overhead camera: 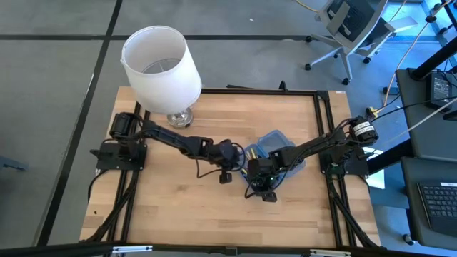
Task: Pick & place school supplies into a supply box
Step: Move the blue supply box to the center of the table
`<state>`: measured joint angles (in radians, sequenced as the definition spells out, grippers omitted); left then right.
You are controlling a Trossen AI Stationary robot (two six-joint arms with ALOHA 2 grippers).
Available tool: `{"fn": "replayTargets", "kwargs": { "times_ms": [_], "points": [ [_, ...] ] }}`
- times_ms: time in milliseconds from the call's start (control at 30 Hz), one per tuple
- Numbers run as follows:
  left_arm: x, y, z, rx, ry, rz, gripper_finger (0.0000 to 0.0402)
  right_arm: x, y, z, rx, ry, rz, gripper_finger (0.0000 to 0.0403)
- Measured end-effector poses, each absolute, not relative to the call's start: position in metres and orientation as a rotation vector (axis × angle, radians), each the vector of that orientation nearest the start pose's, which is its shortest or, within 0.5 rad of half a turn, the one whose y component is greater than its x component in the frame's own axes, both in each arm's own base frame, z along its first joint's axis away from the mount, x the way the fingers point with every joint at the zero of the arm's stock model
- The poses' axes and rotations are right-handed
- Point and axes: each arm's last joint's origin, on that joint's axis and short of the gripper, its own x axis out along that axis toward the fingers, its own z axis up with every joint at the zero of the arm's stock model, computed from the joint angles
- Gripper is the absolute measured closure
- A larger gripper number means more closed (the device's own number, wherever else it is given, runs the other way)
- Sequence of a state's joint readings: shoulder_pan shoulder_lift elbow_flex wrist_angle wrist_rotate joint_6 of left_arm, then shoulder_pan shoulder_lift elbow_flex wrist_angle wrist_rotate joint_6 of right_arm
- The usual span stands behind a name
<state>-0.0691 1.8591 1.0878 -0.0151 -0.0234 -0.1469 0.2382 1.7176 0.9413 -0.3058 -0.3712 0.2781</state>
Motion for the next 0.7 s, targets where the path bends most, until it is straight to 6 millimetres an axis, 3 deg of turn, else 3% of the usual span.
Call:
{"fn": "replayTargets", "kwargs": {
  "times_ms": [333, 700],
  "points": [
    [0.387, -0.018, 0.142, -0.134, 0.806, -0.018, 0.04, 0.308, 0.086, 0.152, 0.322, 1.174, 0.39, 0.0279],
    [0.383, -0.033, 0.139, -0.291, 0.859, -0.099, 0.0399, 0.308, 0.084, 0.153, 0.351, 1.179, 0.326, 0.0279]
  ]
}}
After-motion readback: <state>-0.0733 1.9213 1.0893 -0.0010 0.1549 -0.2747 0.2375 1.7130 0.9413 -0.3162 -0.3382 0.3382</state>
